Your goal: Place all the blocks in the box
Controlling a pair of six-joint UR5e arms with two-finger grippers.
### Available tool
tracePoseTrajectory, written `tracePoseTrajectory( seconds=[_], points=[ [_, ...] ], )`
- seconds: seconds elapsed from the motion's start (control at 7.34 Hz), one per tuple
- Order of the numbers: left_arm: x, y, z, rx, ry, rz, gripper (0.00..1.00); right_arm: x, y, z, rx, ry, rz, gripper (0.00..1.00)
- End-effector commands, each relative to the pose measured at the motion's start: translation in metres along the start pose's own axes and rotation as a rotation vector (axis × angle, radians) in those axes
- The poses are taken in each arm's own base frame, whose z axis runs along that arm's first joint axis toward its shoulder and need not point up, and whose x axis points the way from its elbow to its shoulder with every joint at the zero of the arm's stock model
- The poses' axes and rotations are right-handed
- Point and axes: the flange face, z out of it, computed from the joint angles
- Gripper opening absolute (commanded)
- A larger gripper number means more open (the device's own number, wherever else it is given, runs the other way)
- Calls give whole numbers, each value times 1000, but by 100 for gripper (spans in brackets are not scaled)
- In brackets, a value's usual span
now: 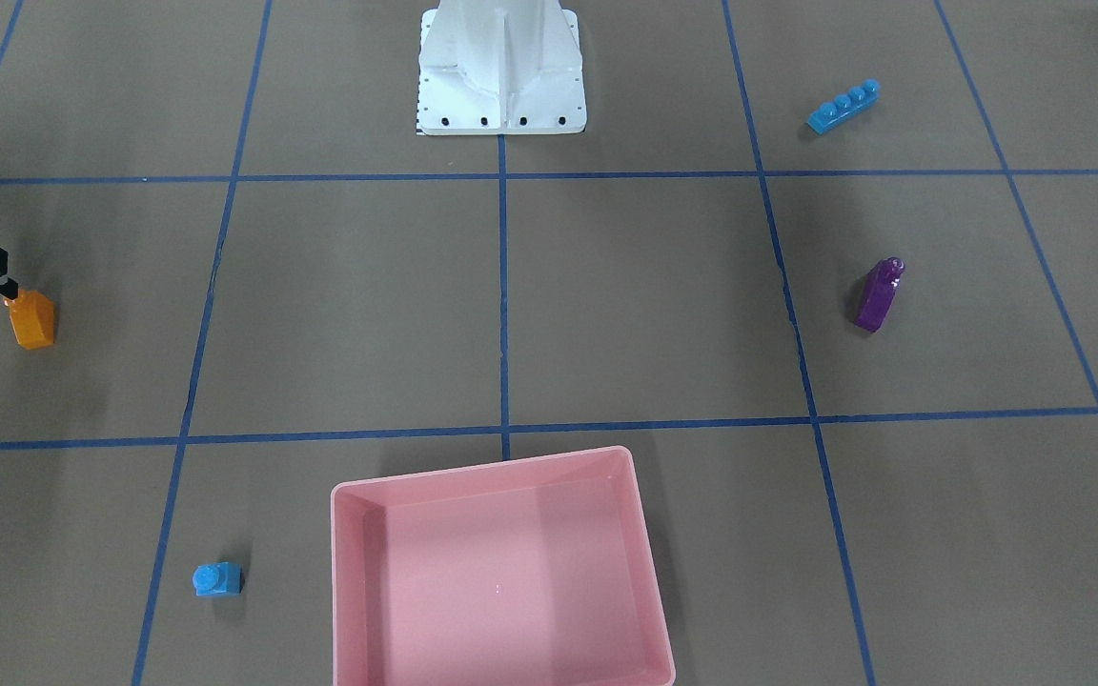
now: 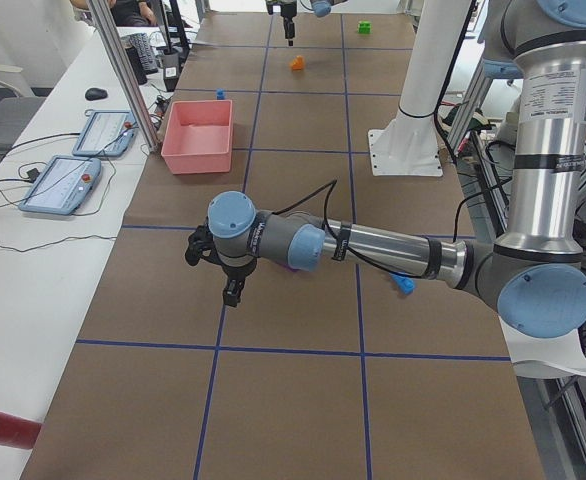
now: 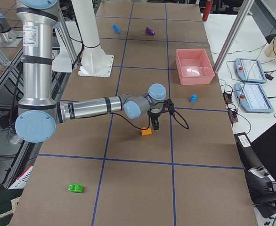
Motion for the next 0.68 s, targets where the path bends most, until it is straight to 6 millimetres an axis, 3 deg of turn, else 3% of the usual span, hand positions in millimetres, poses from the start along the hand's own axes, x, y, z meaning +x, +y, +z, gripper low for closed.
tracePoseTrajectory(
  seconds=[0.0,0.27,0.41,0.54],
  points=[
    [1,-1,0,1,1,3,100,0,10,42,-77,14,-6,100],
    [4,-2,-3,7,1,9,100,13,13,68,-125,25,11,98],
    [4,-3,-3,8,1,10,100,11,12,72,-134,18,13,83],
    [6,-4,-5,11,1,13,100,19,14,89,-163,30,19,60]
  ],
)
